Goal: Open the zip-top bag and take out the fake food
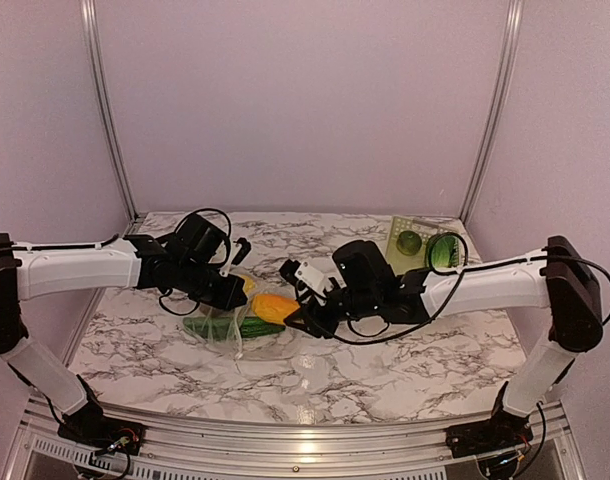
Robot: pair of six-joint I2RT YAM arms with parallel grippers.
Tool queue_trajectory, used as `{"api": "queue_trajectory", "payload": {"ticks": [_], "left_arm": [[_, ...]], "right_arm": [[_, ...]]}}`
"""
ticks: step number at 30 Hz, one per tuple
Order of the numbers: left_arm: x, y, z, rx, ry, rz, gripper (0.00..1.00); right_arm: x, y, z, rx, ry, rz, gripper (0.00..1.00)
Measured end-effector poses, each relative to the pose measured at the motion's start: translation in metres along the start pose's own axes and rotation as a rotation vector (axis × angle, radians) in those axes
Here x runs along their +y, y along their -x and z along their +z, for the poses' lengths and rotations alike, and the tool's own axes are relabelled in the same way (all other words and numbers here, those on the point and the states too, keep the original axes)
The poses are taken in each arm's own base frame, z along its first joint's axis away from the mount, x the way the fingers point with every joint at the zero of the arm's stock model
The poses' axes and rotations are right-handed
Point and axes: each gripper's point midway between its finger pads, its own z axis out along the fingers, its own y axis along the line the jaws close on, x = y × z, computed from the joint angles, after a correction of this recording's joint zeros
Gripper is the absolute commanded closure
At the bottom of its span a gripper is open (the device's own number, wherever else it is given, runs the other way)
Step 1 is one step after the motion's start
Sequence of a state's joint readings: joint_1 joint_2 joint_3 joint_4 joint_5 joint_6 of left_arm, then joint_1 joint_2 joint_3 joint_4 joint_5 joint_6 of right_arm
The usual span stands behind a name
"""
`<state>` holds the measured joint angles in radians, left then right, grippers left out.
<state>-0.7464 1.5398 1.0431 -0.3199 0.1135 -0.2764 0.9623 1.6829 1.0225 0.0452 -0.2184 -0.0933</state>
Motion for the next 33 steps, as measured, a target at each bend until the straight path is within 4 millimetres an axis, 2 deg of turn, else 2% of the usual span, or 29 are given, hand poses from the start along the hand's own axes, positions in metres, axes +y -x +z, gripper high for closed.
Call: {"api": "queue_trajectory", "payload": {"ticks": [3,6,9,12,15,17,21,25,30,33], "left_arm": [[0.003,0.001,0.0,-0.004,0.015,-0.006,1.0],[0.004,0.006,0.002,-0.005,0.03,-0.011,1.0],[0.004,0.016,0.004,-0.017,0.043,-0.02,1.0],[0.006,0.026,0.002,-0.04,0.051,-0.045,1.0],[0.013,0.034,-0.001,-0.062,0.069,-0.099,1.0],[0.018,0.036,-0.002,-0.07,0.08,-0.133,1.0],[0.024,0.046,0.0,-0.081,0.089,-0.176,1.0],[0.026,0.056,0.003,-0.088,0.09,-0.192,1.0],[0.026,0.057,0.007,-0.079,0.077,-0.198,1.0],[0.027,0.057,0.007,-0.072,0.062,-0.204,1.0]], "right_arm": [[-0.014,0.002,-0.015,-0.023,-0.045,0.082,0.71],[-0.043,0.01,-0.037,-0.067,-0.125,0.174,0.68],[-0.091,0.022,-0.069,-0.138,-0.266,0.274,0.69],[-0.14,0.025,-0.103,-0.193,-0.432,0.376,0.69],[-0.187,0.015,-0.137,-0.225,-0.6,0.495,0.69],[-0.217,0.0,-0.16,-0.233,-0.71,0.578,0.69],[-0.256,-0.034,-0.19,-0.213,-0.87,0.692,0.68],[-0.276,-0.068,-0.188,-0.139,-0.93,0.756,0.64],[-0.287,-0.114,-0.161,0.009,-0.911,0.774,0.64],[-0.294,-0.126,-0.15,0.063,-0.882,0.753,0.62]]}}
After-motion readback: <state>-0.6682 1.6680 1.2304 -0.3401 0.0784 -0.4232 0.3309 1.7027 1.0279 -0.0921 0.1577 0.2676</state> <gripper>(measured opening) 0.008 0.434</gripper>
